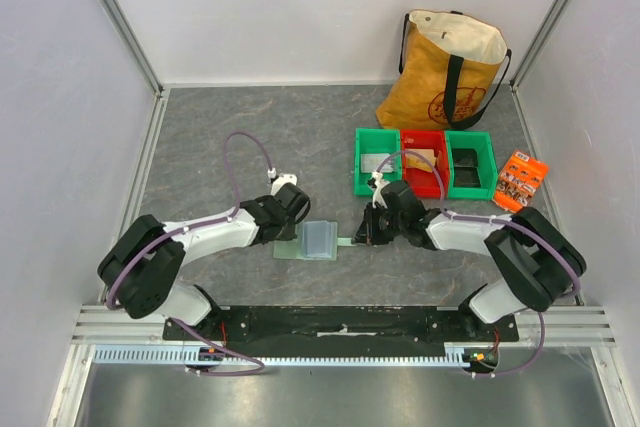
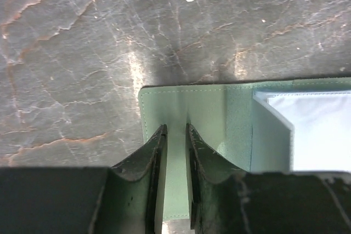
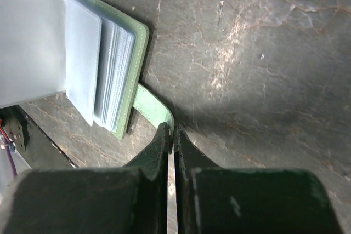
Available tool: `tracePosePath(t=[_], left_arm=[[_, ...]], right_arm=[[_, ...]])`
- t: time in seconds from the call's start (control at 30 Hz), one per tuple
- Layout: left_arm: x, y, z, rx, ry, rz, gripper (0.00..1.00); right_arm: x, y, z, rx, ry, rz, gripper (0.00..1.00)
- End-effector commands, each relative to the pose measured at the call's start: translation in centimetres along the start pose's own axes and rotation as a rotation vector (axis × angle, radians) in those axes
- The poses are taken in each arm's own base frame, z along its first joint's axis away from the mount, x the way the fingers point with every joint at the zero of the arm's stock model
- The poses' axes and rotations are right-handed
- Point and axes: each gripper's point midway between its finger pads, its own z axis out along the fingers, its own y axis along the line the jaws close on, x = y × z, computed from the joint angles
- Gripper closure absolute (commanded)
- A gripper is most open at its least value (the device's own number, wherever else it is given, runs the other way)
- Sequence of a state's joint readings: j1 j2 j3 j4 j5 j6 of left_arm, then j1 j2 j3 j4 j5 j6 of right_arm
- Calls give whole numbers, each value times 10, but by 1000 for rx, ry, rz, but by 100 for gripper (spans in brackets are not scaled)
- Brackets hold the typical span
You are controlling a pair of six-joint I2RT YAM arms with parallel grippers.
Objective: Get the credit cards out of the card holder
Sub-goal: Open the card holder at the center of the board, then remove the credit card from the card holder.
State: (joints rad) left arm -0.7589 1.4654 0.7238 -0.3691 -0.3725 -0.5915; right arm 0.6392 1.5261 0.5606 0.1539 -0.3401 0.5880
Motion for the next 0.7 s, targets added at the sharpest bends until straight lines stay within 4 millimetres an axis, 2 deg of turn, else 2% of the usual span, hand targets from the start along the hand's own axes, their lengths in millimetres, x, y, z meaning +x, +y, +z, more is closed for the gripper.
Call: tracePosePath(t=[0.0,0.13,0.33,0.47,0.53,0.67], left_arm=[[15,-18,-2,108,36,-81,75],[18,-26,-4,141,39,-90,76],[23,-36,-5,171,44,-97,78],[23,-37,-5,177,42,-104,78],[22,-38,-7,187,36,-109,78],[23,-41,-8,208,37,-123,78]], right_arm=[[-16,4,-18,49,-26,-55,87],[-35,23,-35,30,-71,-80,70],[-72,67,-56,-47,-168,-121,66],[-76,80,-47,-76,-157,-132,69],[-68,87,-36,-102,-129,-132,75],[-48,96,-11,-138,-74,-142,80]])
